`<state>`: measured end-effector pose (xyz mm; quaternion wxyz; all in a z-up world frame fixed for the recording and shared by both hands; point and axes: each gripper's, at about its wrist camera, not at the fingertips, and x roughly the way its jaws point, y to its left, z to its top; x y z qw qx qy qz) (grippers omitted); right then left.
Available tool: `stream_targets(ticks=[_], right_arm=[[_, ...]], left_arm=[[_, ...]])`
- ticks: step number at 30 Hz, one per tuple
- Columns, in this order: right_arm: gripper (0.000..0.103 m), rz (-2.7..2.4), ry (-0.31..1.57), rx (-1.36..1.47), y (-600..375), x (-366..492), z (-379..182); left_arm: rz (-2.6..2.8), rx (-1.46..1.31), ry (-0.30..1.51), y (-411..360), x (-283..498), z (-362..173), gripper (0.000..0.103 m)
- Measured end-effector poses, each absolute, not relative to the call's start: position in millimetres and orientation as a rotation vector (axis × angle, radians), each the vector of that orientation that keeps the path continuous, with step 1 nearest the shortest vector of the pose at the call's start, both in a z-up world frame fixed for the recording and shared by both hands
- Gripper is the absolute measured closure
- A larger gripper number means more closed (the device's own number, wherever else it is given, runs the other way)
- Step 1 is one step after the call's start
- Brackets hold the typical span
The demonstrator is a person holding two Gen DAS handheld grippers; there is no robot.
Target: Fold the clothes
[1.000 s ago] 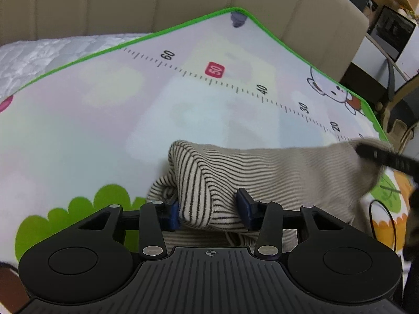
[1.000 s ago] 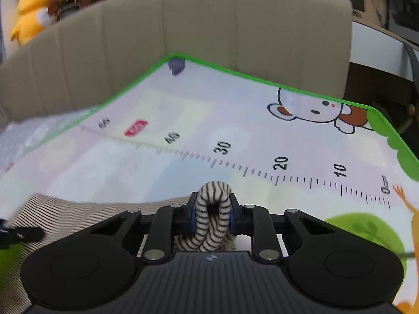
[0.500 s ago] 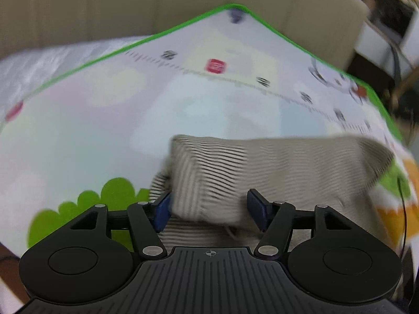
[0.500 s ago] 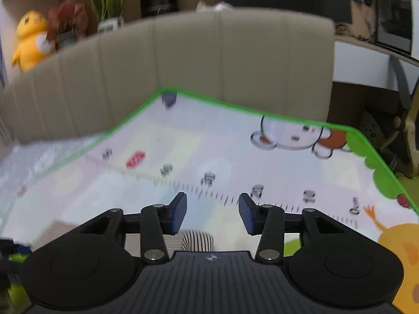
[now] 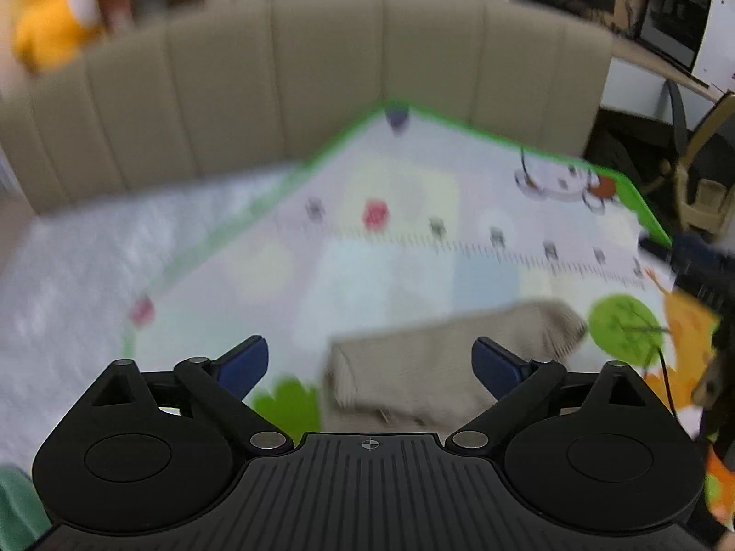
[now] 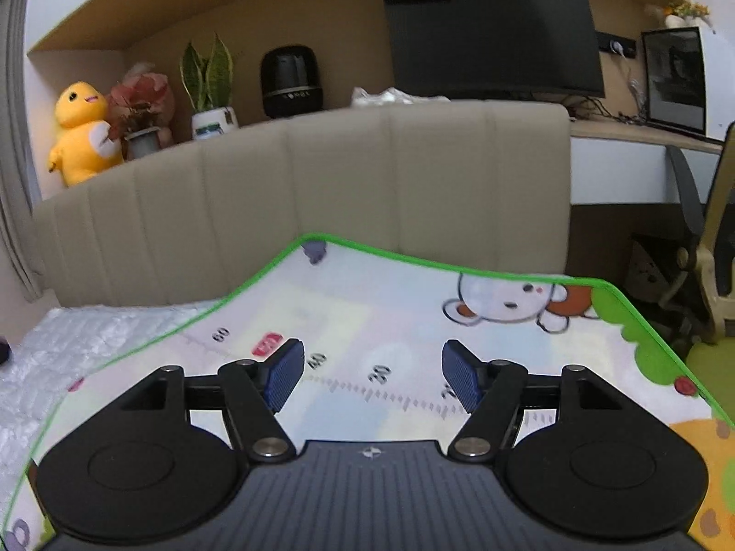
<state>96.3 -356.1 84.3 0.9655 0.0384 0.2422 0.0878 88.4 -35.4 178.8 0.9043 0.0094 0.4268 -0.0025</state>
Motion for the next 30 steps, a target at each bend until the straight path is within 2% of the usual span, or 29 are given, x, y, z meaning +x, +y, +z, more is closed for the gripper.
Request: stream_targets(ticks=[3, 6, 10, 14, 21, 28, 30], right_arm=[[0.034, 0.149, 0.474, 0.085, -367, 91, 90], [0.028, 0.127, 0.429, 0.118, -381, 88, 103], [0.02, 0.096, 0.367, 0.171, -400, 86, 121], [0.019, 0.043, 0.362, 0.205, -410, 90, 125], [0.019, 0.051, 0.398, 0.187, -392, 87, 107], [0.019, 0.109, 0.366, 0.171, -376, 69, 123], [0.016, 0.112, 0.359, 0.156, -372, 68, 126]], left_arm=[[0.028, -0.023, 0.9, -43, 91, 180, 0.004], [0.009, 0.004, 0.884, -58, 102, 173, 0.004], [0.011, 0.027, 0.962, -57, 104, 136, 0.003], [0.025, 0.061, 1.05, -50, 102, 104, 0.003], [0.05, -0.034, 0.961, -22, 100, 142, 0.001], [0.062, -0.051, 0.936, -25, 99, 155, 0.0], [0.044, -0.051, 0.922, -28, 98, 157, 0.0]])
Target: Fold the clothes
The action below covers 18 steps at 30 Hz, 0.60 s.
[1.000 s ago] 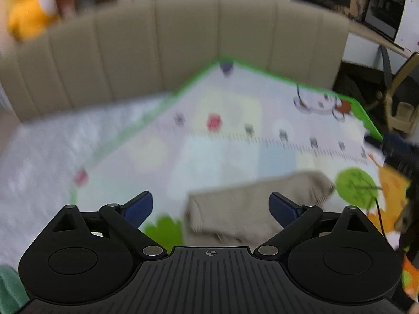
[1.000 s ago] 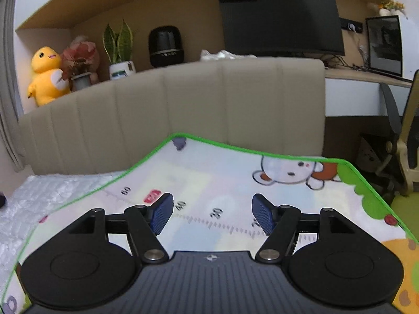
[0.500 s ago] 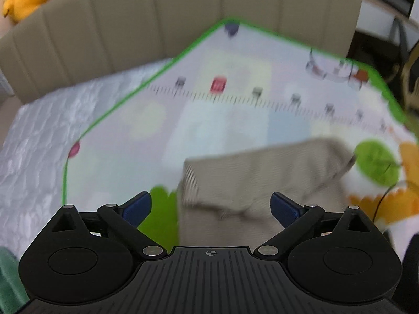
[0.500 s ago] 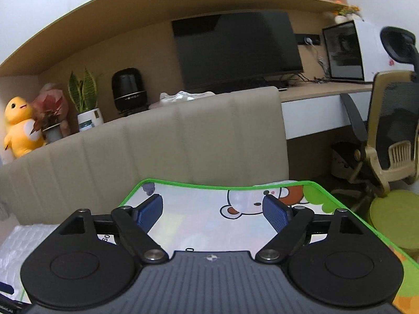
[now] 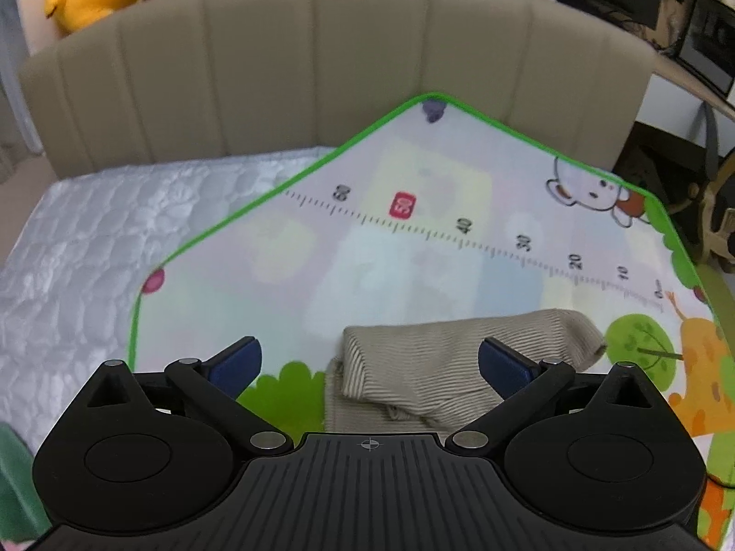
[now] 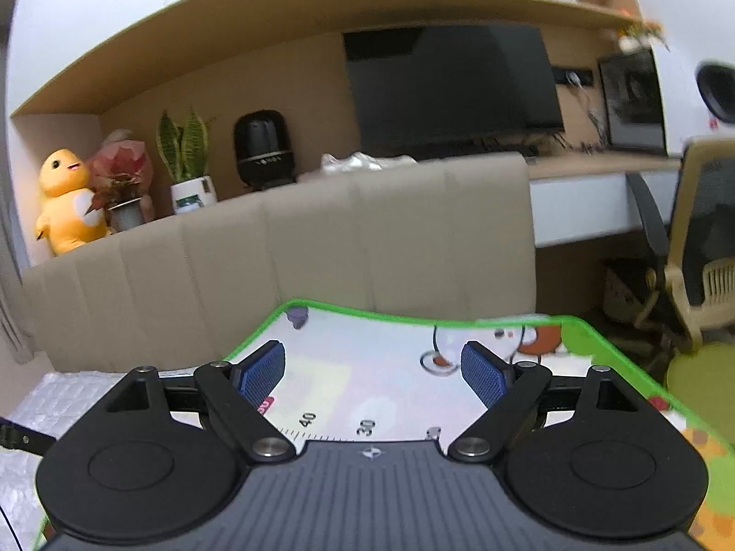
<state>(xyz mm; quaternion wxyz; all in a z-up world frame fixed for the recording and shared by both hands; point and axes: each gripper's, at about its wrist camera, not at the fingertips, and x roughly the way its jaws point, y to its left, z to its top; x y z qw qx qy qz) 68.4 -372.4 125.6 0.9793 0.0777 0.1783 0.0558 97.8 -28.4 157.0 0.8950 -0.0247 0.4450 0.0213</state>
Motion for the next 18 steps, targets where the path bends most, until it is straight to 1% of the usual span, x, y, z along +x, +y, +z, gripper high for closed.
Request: stream_targets(ticks=[1, 2, 7, 12, 15, 18], right_arm=[[0.011, 0.11, 0.36, 0.151, -370, 69, 125], [0.01, 0.109, 0.361, 0.146, -368, 71, 124], [0.01, 0.1, 0.365, 0.121, -358, 76, 121], [0.01, 0.096, 0.37, 0.139, -355, 73, 113], [0.01, 0.101, 0.363, 0.117, -355, 71, 112], [0.007, 0.102, 0.358, 0.143, -357, 78, 107]], left_arm=[[0.036, -0.052, 0.918, -30, 97, 156, 0.0], [0.029, -0.05, 0.918, -30, 97, 153, 0.0], [0.034, -0.016, 1.0, -27, 94, 127, 0.0], [0.048, -0.116, 0.972, -17, 102, 135, 0.0], [0.016, -0.109, 0.943, -24, 108, 138, 0.0], [-0.032, -0.113, 0.979, -30, 115, 120, 0.0]])
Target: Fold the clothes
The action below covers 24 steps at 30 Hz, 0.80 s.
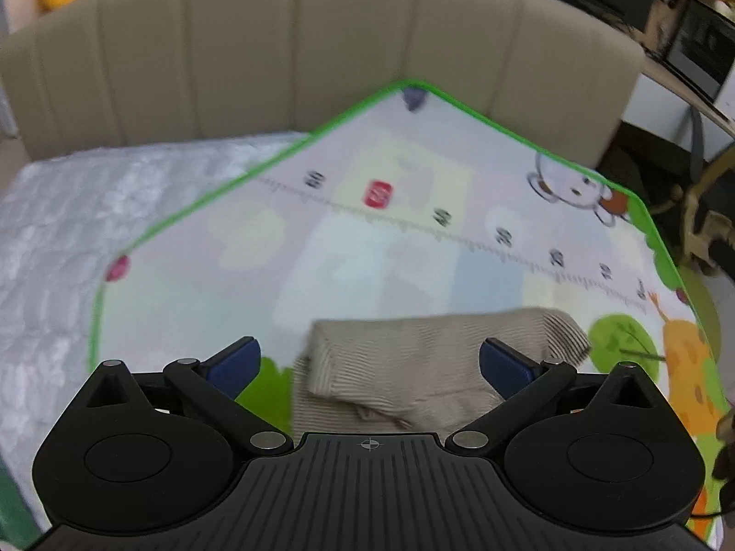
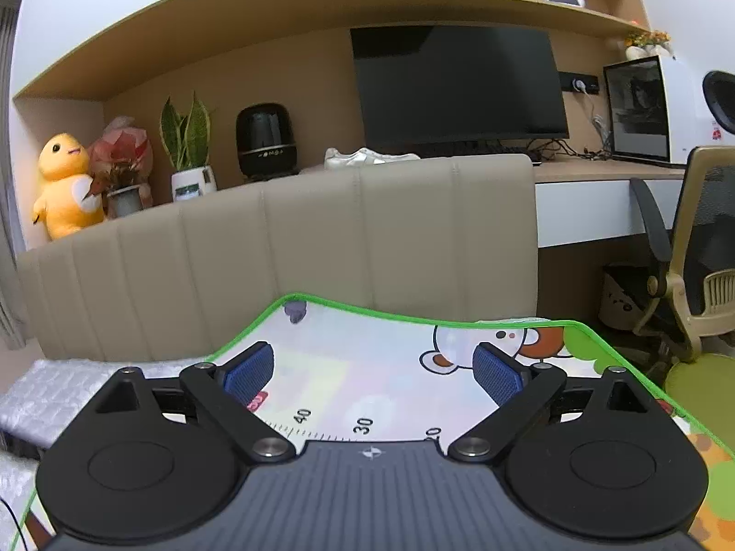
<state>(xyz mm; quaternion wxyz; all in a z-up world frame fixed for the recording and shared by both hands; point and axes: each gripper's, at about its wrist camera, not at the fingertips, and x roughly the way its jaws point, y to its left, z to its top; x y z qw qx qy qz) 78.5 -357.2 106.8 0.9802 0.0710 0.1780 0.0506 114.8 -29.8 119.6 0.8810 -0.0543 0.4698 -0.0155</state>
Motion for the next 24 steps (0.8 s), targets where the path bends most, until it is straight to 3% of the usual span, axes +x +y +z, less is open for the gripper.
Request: stream_targets(ticks=[3, 5, 7, 13, 18, 20, 21, 22, 24], right_arm=[[0.007, 0.122, 0.414, 0.158, -356, 86, 84], [0.014, 0.145, 0.461, 0.156, -354, 90, 66], [0.027, 0.167, 0.508, 0.155, -352, 94, 48], [0.028, 0.234, 0.649, 0.153, -347, 105, -7], [0.026, 0.178, 0.731, 0.315, -354, 141, -54], [0.046, 0.185, 0.757, 0.341, -351, 148, -69], [0.067, 0.203, 0.764, 0.324, -348, 150, -71], [0.068, 0.22, 0.769, 0.305, -345, 151, -72], [0.07, 0.221, 0.774, 0.26, -341, 150, -72]], left_arm=[[-0.023, -0.12, 1.018, -29, 118, 85, 0.0], [-0.025, -0.149, 0.978, -24, 117, 64, 0.0], [-0.042, -0.172, 0.939, -17, 115, 47, 0.0], [-0.083, 0.014, 0.86, 3, 112, 8, 0.001], [-0.057, -0.196, 0.939, 29, 136, -7, 0.006], [-0.042, -0.238, 0.949, 24, 145, -15, 0.023], [-0.032, -0.245, 0.955, 20, 149, -20, 0.029], [-0.035, -0.227, 0.962, 15, 151, -25, 0.043], [-0.05, -0.18, 0.97, 7, 152, -33, 0.049]])
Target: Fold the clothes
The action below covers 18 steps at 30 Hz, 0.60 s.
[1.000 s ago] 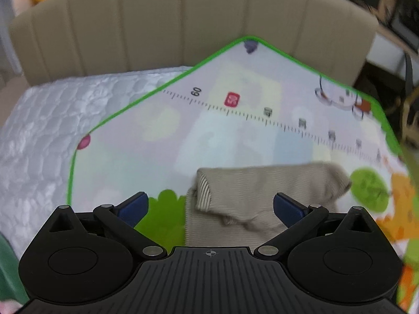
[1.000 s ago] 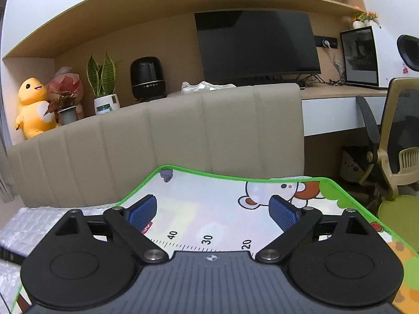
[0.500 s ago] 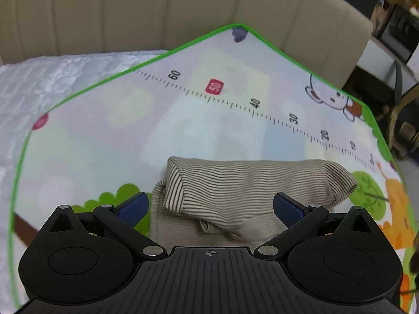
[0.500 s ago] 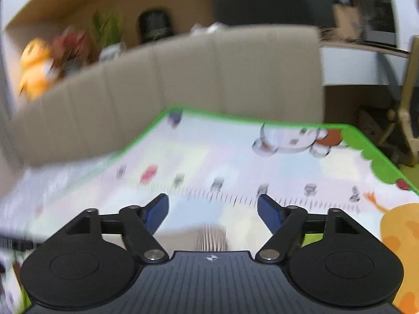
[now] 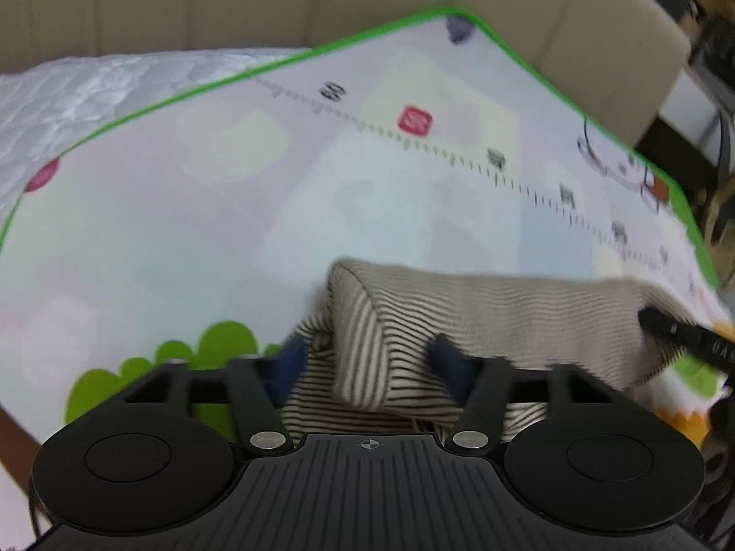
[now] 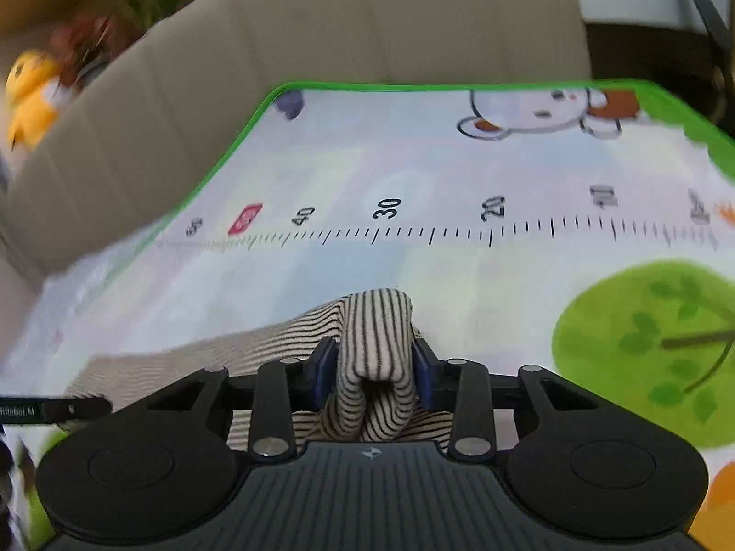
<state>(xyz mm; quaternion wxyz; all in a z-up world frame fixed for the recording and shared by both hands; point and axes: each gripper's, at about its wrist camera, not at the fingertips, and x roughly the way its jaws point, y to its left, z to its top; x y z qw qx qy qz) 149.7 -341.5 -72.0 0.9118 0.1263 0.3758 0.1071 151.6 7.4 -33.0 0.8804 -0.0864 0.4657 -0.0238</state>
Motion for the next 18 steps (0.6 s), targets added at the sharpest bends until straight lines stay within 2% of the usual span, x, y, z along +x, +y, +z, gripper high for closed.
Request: stream_targets(ticks=[6, 9, 11, 15, 18], right_arm=[[0.068, 0.22, 0.811, 0.214, -344, 143, -82], [0.066, 0.215, 0.816, 0.21, -347, 137, -84], [0.066, 0.198, 0.795, 0.214, -351, 130, -79], [0.052, 0.118, 0.703, 0.088, -359, 114, -55], [0.052, 0.023, 0.627, -0.042, -369, 110, -36]], left_arm=[[-0.082, -0.154, 0.982, 10, 155, -45, 0.049], [-0.084, -0.143, 0.979, 12, 153, -49, 0.042], [-0.077, -0.147, 0.976, 14, 152, -51, 0.034], [-0.07, -0.21, 0.964, 23, 147, -48, 0.033], [-0.051, -0.21, 0.936, 27, 141, -40, 0.034]])
